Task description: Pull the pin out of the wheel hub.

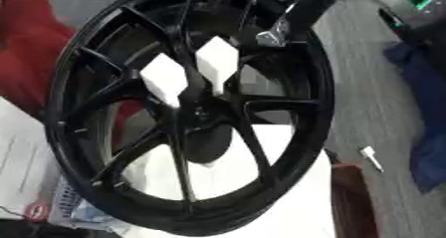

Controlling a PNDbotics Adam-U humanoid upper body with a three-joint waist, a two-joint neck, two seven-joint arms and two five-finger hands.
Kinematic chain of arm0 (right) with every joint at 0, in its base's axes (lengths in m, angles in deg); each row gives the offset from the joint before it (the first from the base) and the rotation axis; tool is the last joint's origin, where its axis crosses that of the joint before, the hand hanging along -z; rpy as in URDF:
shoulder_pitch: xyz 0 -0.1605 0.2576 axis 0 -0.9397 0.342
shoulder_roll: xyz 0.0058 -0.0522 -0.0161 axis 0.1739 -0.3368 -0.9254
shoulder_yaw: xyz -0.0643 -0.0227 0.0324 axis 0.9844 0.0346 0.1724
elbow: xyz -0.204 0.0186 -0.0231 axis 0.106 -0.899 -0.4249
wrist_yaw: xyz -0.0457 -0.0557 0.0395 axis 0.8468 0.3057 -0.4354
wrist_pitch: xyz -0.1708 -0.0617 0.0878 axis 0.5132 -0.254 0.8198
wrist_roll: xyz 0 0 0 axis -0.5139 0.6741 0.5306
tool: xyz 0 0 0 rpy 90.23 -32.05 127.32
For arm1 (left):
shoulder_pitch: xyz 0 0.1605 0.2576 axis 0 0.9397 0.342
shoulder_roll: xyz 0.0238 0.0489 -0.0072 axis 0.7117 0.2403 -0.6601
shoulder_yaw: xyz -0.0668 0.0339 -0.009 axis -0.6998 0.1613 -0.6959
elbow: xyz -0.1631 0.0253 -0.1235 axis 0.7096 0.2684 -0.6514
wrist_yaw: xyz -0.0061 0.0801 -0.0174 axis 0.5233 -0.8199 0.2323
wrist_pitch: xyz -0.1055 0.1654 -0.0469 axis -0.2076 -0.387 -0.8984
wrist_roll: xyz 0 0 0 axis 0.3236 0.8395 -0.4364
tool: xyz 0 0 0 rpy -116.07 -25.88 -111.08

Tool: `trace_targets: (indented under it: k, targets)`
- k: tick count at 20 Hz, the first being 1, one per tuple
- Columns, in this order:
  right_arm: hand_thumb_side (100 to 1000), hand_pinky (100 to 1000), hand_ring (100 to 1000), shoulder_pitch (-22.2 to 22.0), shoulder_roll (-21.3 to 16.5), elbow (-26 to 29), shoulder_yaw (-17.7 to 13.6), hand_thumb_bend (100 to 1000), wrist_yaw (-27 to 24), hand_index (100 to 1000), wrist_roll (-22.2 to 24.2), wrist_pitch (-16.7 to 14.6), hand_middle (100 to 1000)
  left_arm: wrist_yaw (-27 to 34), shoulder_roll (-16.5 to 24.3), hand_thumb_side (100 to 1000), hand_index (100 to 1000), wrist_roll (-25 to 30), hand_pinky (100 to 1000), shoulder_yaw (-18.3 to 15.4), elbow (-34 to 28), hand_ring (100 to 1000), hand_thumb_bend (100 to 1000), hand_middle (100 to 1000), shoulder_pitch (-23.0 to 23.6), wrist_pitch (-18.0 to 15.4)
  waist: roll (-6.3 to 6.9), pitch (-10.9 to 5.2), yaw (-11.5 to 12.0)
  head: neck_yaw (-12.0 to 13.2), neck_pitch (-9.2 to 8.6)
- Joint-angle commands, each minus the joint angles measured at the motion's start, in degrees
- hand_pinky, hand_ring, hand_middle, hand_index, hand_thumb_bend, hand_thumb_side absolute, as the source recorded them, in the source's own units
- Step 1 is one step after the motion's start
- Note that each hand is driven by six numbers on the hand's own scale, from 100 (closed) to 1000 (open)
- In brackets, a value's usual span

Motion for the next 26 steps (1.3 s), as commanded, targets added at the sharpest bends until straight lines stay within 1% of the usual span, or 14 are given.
trace_targets:
  k: [1,9,16,21,22,26]
  targets:
    - [368,910,864,1.5,-0.4,0.3,0.4,100,0.3,922,8.6,-8.6,880,0.0,1.2,703,835,0.1,814,-0.4,-0.7,812,384,732,-0.3,-0.1,0.00,-1.85,0.1,-0.2,0.37]
    - [412,910,865,1.8,1.1,-1.1,2.9,100,1.9,922,8.6,-10.3,881,0.2,1.3,705,835,0.3,816,-0.4,-0.6,814,379,733,-0.2,-0.2,-0.04,-2.17,0.0,-0.4,1.11]
    - [414,911,866,1.9,1.5,-1.4,3.4,100,1.7,923,8.6,-10.9,882,0.2,1.2,708,835,0.4,817,-0.4,-0.5,815,374,734,-0.1,-0.2,-0.04,-2.38,-0.3,-0.4,1.17]
    - [401,911,869,2.5,0.7,-1.3,3.2,100,2.3,923,8.6,-11.4,879,0.1,1.6,710,836,0.3,817,-0.5,-0.4,816,372,735,0.2,-0.2,-0.31,-2.54,-0.6,0.0,1.29]
    - [419,911,871,2.6,0.4,-1.3,3.2,100,2.4,924,8.6,-11.5,875,0.1,1.7,710,836,0.3,818,-0.5,-0.3,817,371,735,0.3,-0.2,-0.45,-2.62,-0.8,0.2,1.32]
    - [431,911,874,3.1,-1.3,-0.9,3.5,100,3.2,925,8.6,-12.1,878,-0.1,2.4,711,836,0.2,818,-0.7,-0.2,818,368,736,0.7,-0.2,-1.21,-3.21,-1.6,1.2,1.32]
